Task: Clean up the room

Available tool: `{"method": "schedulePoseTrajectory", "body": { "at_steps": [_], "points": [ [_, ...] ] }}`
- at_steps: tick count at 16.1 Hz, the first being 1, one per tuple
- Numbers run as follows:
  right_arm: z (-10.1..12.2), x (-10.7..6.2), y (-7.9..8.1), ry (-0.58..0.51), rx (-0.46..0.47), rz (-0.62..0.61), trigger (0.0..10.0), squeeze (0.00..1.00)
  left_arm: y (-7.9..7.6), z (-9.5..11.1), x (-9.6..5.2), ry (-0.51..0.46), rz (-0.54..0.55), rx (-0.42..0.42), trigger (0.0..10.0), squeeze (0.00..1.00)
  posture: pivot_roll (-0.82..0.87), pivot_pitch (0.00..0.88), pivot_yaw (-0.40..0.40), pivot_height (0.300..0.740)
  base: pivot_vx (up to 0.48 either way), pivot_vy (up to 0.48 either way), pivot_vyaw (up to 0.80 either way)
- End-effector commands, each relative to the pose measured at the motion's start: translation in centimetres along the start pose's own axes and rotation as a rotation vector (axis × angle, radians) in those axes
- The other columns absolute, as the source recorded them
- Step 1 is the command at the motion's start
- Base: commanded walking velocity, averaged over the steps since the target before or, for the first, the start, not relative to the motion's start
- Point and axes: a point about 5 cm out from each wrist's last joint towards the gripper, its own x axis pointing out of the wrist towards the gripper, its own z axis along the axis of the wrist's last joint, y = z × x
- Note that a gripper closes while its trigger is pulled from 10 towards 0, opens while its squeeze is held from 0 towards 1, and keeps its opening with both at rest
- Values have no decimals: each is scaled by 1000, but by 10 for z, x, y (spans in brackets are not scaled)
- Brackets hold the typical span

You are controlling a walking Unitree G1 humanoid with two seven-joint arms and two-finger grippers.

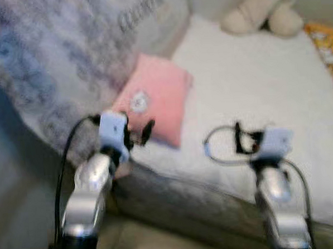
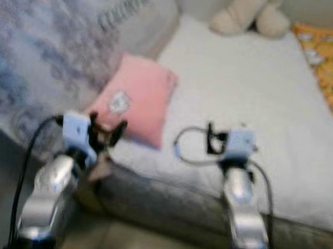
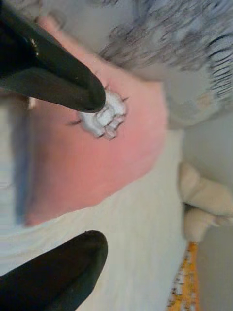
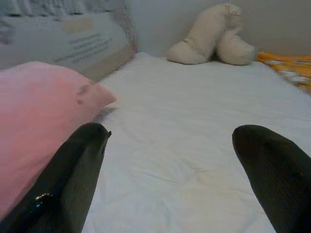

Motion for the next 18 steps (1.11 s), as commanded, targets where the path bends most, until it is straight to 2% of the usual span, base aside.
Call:
{"method": "schedulePoseTrajectory", "body": {
  "at_steps": [1,7,11,16,17,18],
  "points": [
    [3,1,-3,-17,-21,-6,10000,0,-3,5,3,-21,-1,-1,10000,0,-45,0,-1,740,0,-472,0],
    [3,8,3,-17,-33,4,10000,0,-8,4,5,-36,-18,-18,10000,0,-42,0,-5,740,0,-472,0],
    [1,8,2,-19,-19,8,10000,0,-7,5,7,-39,-23,-11,10000,0,-35,0,-8,740,0,-472,-495],
    [1,9,3,-28,-14,16,10000,0,-7,5,8,-41,-24,-10,10000,0,-35,0,-8,740,0,-469,0],
    [3,7,2,-43,-11,10,10000,0,6,-1,8,-12,54,-62,10000,0,-52,0,2,740,0,-428,-506],
    [1,0,-5,-50,-10,-16,10000,0,26,-15,0,47,169,-127,10000,0,-54,0,3,740,0,-428,-506]
  ]
}}
